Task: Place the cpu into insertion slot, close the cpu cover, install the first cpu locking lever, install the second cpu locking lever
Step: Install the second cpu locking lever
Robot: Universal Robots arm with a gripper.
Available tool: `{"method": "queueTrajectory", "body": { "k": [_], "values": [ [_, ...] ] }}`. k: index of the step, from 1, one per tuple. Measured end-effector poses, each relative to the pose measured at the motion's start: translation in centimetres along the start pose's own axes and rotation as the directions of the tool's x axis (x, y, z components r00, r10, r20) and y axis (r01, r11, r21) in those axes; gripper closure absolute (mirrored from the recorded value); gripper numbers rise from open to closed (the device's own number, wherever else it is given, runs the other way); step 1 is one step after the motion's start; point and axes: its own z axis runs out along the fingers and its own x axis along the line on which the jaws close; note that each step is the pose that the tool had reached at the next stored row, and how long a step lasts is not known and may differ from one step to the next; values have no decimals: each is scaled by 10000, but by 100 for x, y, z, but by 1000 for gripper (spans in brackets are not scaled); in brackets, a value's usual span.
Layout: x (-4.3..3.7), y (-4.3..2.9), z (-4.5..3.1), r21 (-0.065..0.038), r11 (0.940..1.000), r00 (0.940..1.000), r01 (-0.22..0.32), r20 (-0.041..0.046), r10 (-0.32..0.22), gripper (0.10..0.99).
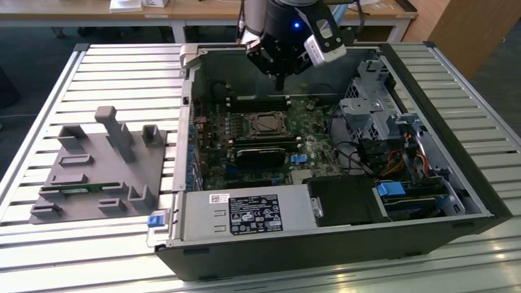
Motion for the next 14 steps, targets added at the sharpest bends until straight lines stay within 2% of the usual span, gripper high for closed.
{"method": "queueTrajectory", "body": {
  "k": [5,14],
  "values": [
    [-2,-44,86,0,10000,10000,1,0,-1,980],
    [-4,-65,226,-1,10000,10000,1,0,-1,980]
  ]
}}
